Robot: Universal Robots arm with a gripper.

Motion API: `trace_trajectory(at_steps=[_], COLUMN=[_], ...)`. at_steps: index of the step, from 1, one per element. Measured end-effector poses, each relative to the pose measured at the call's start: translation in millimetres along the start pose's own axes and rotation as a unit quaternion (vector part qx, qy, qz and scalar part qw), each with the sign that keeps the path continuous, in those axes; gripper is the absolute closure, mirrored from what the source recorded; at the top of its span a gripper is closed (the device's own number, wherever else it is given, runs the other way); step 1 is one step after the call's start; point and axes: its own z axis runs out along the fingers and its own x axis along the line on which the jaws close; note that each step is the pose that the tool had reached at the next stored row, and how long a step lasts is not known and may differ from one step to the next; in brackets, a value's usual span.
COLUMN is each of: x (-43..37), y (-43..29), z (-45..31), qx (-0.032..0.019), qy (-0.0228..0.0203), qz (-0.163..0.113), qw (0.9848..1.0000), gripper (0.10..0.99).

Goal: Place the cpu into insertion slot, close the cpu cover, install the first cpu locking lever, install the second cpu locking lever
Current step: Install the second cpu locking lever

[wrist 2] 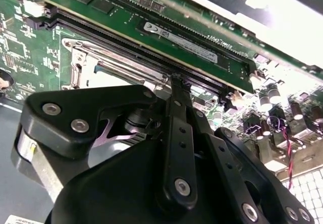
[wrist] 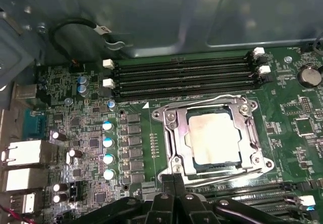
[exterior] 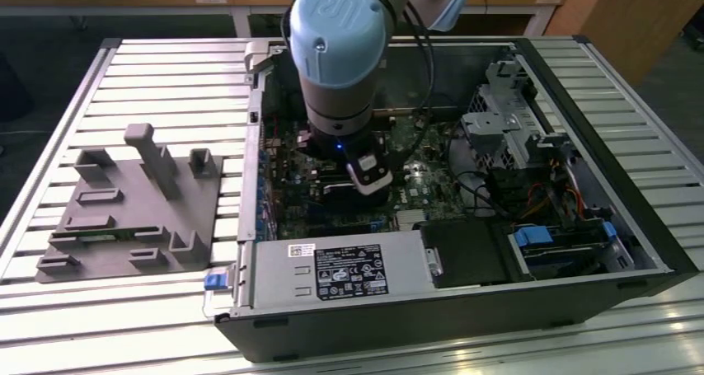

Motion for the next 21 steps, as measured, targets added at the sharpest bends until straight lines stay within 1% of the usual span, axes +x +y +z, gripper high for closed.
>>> trace_trajectory(at_steps=[4,14,21], x=[0.1,1.8,2.0], y=[-1.0,-1.9,-1.2], z=[2.6,4.6,5.3], qx=[-0.0009,-0.0008,-0.001], qy=[0.0012,0.0014,0.0013], qz=[0.0,0.0,0.0], qw=[1.0,1.0,1.0], gripper=[0.98,0.98,0.98])
